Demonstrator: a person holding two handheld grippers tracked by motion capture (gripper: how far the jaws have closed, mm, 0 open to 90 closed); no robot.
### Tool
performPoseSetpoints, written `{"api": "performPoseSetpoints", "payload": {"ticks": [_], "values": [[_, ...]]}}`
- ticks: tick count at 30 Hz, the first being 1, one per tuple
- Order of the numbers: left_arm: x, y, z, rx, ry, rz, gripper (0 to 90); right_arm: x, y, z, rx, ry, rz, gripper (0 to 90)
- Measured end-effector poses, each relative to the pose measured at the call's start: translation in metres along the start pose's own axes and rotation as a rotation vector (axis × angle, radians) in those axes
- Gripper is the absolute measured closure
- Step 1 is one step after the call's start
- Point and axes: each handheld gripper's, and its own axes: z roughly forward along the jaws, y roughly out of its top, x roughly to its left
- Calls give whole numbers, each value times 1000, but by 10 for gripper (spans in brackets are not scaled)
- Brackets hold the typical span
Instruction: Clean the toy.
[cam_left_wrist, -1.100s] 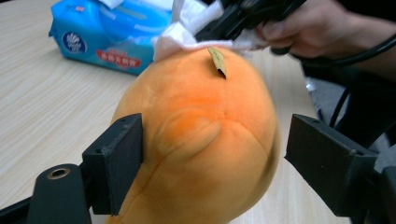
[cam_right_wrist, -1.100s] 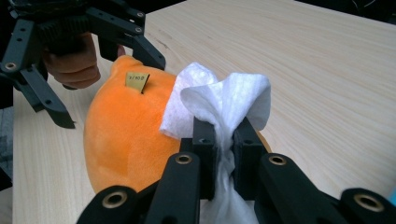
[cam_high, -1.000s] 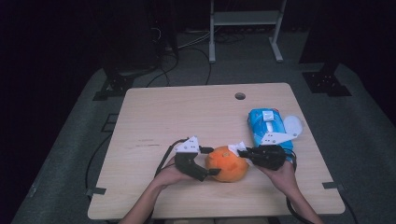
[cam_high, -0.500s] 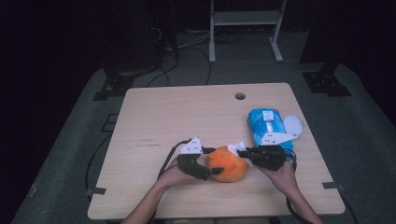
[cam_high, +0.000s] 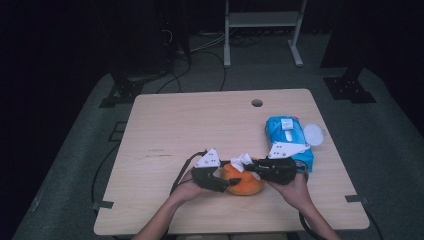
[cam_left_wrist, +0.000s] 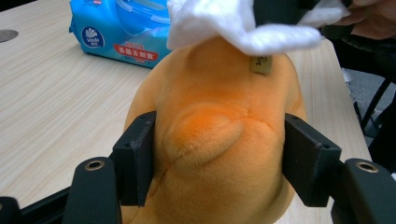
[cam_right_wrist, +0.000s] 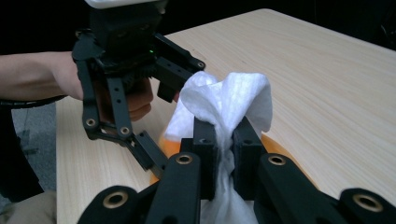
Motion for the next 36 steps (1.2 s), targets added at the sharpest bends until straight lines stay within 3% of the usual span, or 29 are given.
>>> {"api": "performPoseSetpoints", "payload": {"ticks": [6,10,13,16,19,22,25,27,31,36], "values": [[1,0,0,2,-7,-6,350,-19,-17,-11,23,-47,62,821],[0,2,1,4,-4,-2,356,-22,-23,-19,37,-72,86,822],[-1,4,1,8,3,-1,360,-13,-17,-18,29,-67,57,822],[-3,5,1,8,12,-11,365,1,-4,-10,8,-22,12,821],[-7,8,3,8,23,-2,378,16,6,1,21,13,-40,821],[-9,10,3,15,33,9,387,24,11,11,54,-23,-100,822],[-7,8,3,3,16,1,381,16,9,10,64,-36,-81,823],[-8,7,5,-9,2,-1,345,8,5,5,66,-36,-50,823],[-6,5,9,-67,-23,-20,173,0,-6,-3,72,-58,-16,824],[0,0,15,-102,-27,-61,79,-6,-13,-15,57,-77,7,823]]}}
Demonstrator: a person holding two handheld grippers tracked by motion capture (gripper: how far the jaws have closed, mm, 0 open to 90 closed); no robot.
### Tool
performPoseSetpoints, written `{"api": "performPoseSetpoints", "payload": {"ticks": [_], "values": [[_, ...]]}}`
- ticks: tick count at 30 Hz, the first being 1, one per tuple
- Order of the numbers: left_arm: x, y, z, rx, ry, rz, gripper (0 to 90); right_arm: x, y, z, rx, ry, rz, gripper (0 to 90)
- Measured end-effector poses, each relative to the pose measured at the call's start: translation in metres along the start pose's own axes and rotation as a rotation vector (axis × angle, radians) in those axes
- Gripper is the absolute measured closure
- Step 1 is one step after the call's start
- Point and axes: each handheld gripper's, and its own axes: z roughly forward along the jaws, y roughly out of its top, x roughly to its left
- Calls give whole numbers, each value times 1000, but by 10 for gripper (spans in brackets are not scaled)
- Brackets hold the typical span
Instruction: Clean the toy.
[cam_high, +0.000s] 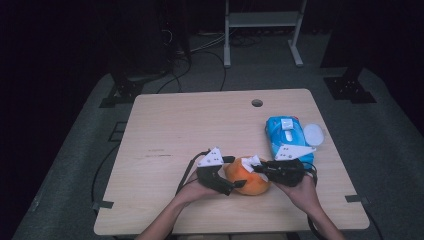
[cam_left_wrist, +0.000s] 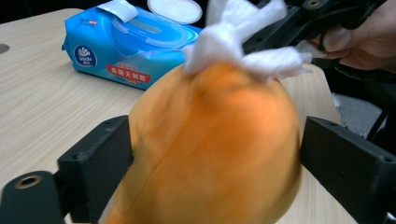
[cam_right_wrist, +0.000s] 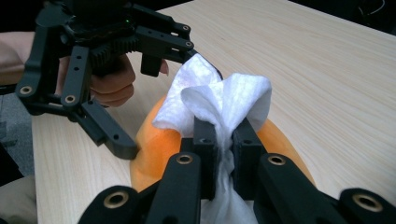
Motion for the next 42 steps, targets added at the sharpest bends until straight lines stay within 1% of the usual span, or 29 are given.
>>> {"api": "performPoseSetpoints", "payload": {"ticks": [2,5,9,11,14,15,16,17,18,19,20,21,22,23,24,25,26,29,30,32,33,35,37,38,39,40,41,42], "values": [[1,-2,2,3,-7,-1,77,-1,-2,-3,1,-5,5,823],[1,-1,1,3,-15,13,80,-4,-5,-6,-7,-3,18,823],[5,-5,1,-1,-17,-17,79,-7,-9,-11,-15,-13,29,823],[4,-5,2,2,-26,-17,80,-9,-11,-14,-16,-18,41,823],[1,-3,0,28,-59,13,175,-12,-15,-17,-20,-22,54,823],[1,-2,-2,32,-86,15,215,-13,-15,-18,-20,-26,59,823],[1,-1,-4,32,-101,18,240,-15,-17,-21,-20,-34,60,822],[1,-1,-5,18,-111,17,251,-16,-18,-22,-20,-37,64,822],[2,-1,-4,10,-103,19,252,-17,-20,-25,-23,-40,72,822],[2,-1,-3,11,-77,19,228,-18,-21,-27,-25,-40,83,822],[4,-2,1,22,-50,10,164,-19,-23,-28,-28,-46,84,823],[5,-4,3,33,-35,-2,113,-20,-24,-29,-29,-51,89,822],[7,-6,6,39,-34,-28,93,-20,-24,-30,-30,-52,91,822],[8,-8,10,43,-43,-56,90,-21,-25,-31,-31,-51,96,822],[7,-7,13,47,-58,-73,93,-21,-25,-30,-33,-50,100,822],[6,-7,14,49,-73,-66,117,-21,-25,-30,-35,-52,100,821],[2,-5,15,52,-84,-45,158,-21,-25,-30,-35,-56,101,821],[-5,2,10,70,-64,4,298,-20,-25,-32,-45,-53,117,822],[-7,6,8,76,-63,11,322,-19,-24,-33,-53,-51,122,822],[-10,13,3,88,-53,32,351,-18,-21,-34,-69,-43,130,824],[-13,18,-1,83,-49,44,368,-17,-19,-34,-71,-43,133,825],[-15,27,-11,87,-41,55,390,-16,-16,-32,-78,-42,138,826],[-17,33,-19,85,-33,64,398,-17,-15,-29,-91,-22,154,826],[-17,37,-23,100,-28,64,399,-17,-14,-28,-96,-11,165,826],[-17,39,-26,113,-20,63,398,-18,-14,-24,-96,0,169,826],[-17,39,-26,120,-14,63,398,-18,-14,-20,-83,8,174,826],[-15,37,-26,134,-3,50,398,-18,-14,-18,-75,10,178,826],[-14,34,-25,155,5,48,397,-20,-17,-12,-51,14,186,825]]}}
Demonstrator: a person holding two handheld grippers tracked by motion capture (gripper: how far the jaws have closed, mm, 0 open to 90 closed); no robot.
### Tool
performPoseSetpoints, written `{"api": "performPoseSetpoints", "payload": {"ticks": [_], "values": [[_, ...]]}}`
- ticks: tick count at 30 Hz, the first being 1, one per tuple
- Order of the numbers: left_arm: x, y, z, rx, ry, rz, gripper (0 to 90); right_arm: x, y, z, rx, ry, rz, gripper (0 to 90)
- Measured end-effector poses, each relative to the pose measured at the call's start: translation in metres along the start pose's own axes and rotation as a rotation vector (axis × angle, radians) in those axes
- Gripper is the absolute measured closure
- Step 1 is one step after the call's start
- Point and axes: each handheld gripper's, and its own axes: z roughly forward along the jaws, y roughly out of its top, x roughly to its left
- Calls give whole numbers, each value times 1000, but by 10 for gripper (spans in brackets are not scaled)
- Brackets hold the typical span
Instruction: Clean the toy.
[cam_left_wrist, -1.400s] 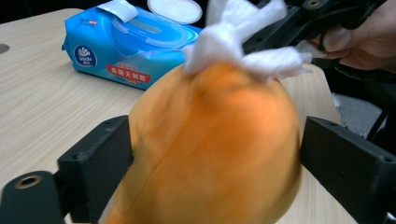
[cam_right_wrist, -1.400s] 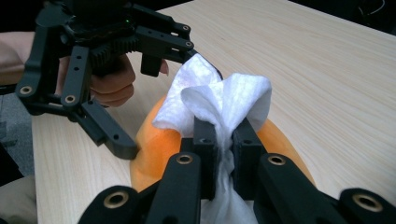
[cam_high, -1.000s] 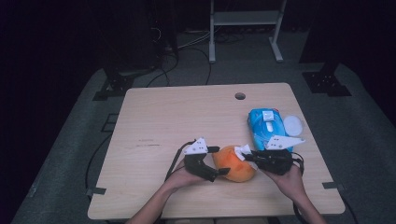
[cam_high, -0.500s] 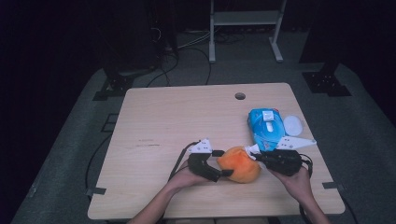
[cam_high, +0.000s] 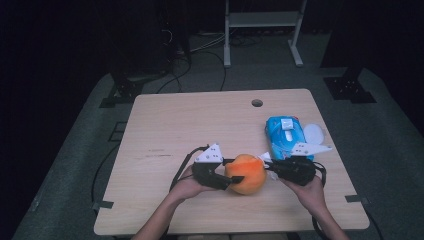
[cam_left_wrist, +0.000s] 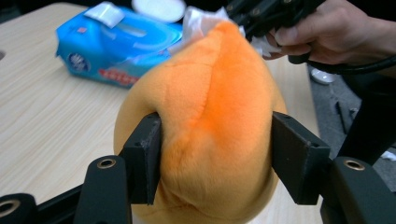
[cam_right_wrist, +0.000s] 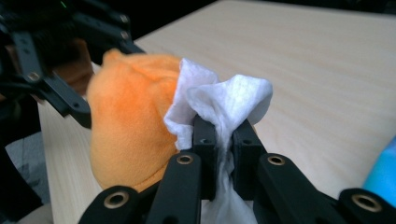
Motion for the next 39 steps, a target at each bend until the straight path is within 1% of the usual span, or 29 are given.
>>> {"api": "performPoseSetpoints", "payload": {"ticks": [1,2,3,4,6,8,11,14,15,17,18,20,21,22,24,25,27,29,30,33,35,36,37,39], "values": [[1,-3,2,-7,-2,-19,398,-4,-3,5,11,11,16,825],[3,-5,2,-20,-5,-36,398,-7,-5,7,4,27,48,825],[4,-6,2,-23,-1,-46,397,-10,-6,6,-7,34,63,825],[5,-5,3,-26,6,-52,394,-11,-4,3,-15,26,61,825],[5,-6,5,-36,10,-62,380,-9,2,-5,-44,29,50,825],[4,-6,9,-42,11,-60,363,-4,7,-10,-58,23,26,825],[2,-6,11,-51,23,-61,350,2,11,-14,-74,11,-6,826],[0,-6,15,-65,31,-62,347,7,16,-18,-95,30,-21,826],[-1,-5,16,-67,29,-57,346,12,18,-17,-89,40,-34,826],[-4,-4,19,-63,27,-40,345,19,20,-11,-61,39,-70,825],[-6,-3,20,-60,26,-34,346,21,20,-7,-49,37,-80,825],[-8,-4,22,-44,29,-24,349,26,19,1,-19,23,-111,825],[-7,-5,21,-49,28,-24,350,26,19,2,-9,12,-125,824],[-6,-6,20,-55,23,-36,351,26,19,2,-12,8,-124,825],[-4,-7,20,-60,24,-42,351,22,19,-1,-5,-29,-136,825],[-4,-7,20,-62,24,-45,350,20,18,-4,0,-42,-132,825],[-5,-7,22,-66,27,-42,348,14,15,-8,1,-40,-107,825],[-6,-7,23,-70,35,-37,346,15,13,-10,4,-33,-95,825],[-6,-7,23,-70,39,-39,345,16,14,-10,7,-31,-103,825],[-4,-7,23,-83,50,-61,344,25,18,-7,5,5,-122,824],[-4,-8,22,-81,51,-62,341,30,20,-2,18,-9,-151,824],[-3,-8,21,-83,47,-65,339,29,20,-1,19,-16,-157,823],[-3,-8,21,-85,40,-65,336,27,20,-1,15,-20,-149,824],[-5,-8,21,-79,18,-50,329,21,18,0,17,-24,-138,824]]}}
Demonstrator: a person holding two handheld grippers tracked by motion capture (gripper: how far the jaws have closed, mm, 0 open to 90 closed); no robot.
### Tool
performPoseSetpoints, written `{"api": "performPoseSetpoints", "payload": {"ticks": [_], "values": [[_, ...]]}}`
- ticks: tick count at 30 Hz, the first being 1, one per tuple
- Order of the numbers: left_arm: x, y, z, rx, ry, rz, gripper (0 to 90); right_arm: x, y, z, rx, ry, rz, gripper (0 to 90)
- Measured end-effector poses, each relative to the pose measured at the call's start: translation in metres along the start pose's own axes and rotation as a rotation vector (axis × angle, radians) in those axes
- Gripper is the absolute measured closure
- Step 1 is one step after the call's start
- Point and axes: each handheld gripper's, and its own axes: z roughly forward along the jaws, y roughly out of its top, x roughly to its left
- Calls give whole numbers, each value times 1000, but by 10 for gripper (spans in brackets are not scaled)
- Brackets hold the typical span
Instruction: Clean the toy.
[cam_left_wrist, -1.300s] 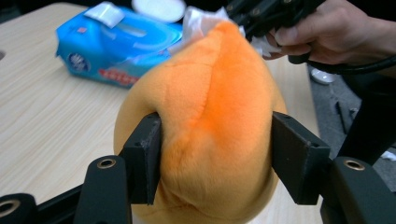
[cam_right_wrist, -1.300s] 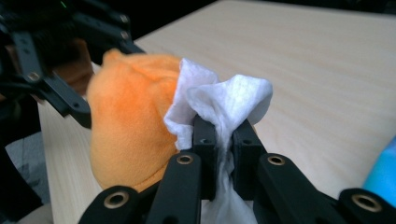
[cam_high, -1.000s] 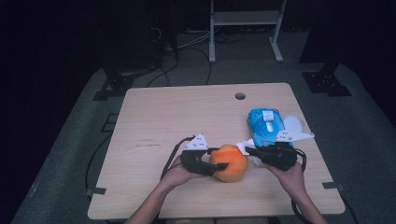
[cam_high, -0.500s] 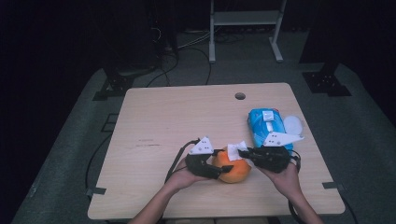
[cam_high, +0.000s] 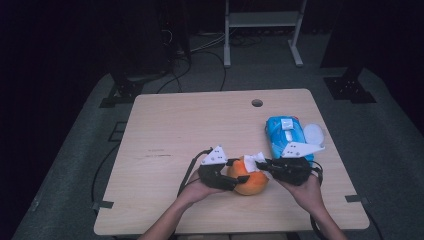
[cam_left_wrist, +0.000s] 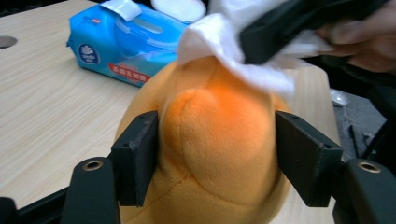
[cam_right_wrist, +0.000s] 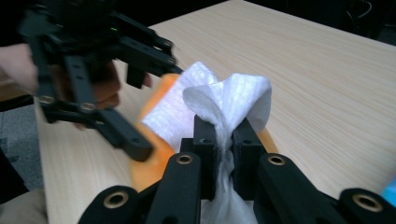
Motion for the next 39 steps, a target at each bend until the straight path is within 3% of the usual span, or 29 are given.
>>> {"api": "performPoseSetpoints", "payload": {"ticks": [4,5,8,10,13,16,19,21,27,29,33,36,39], "values": [[-2,1,-3,7,-76,54,321,-9,-8,-2,2,-4,32,824],[-1,2,-4,-1,-70,57,320,-10,-9,-3,4,-4,34,823],[4,1,0,19,-20,38,182,-11,-12,-7,6,0,34,824],[6,-4,5,20,-32,14,126,-11,-12,-9,7,12,34,824],[4,-7,9,23,-54,39,172,-2,-7,-8,5,34,6,825],[-1,-7,11,21,-34,61,302,10,1,-3,-17,95,-15,825],[-3,-9,11,28,-30,77,352,23,10,7,-2,100,-69,825],[-2,-9,9,27,-28,66,365,21,11,9,5,74,-75,825],[-3,-10,10,24,-32,84,368,-5,-1,-4,39,-39,-12,825],[-5,-10,12,25,-38,96,367,-9,-8,-10,38,-33,20,825],[-11,-9,15,33,-38,119,364,0,-9,-14,25,-4,18,825],[-16,-9,18,40,-40,147,363,11,-2,-7,14,55,-6,824],[-21,-8,18,58,-35,183,363,17,3,4,34,64,-40,824]]}}
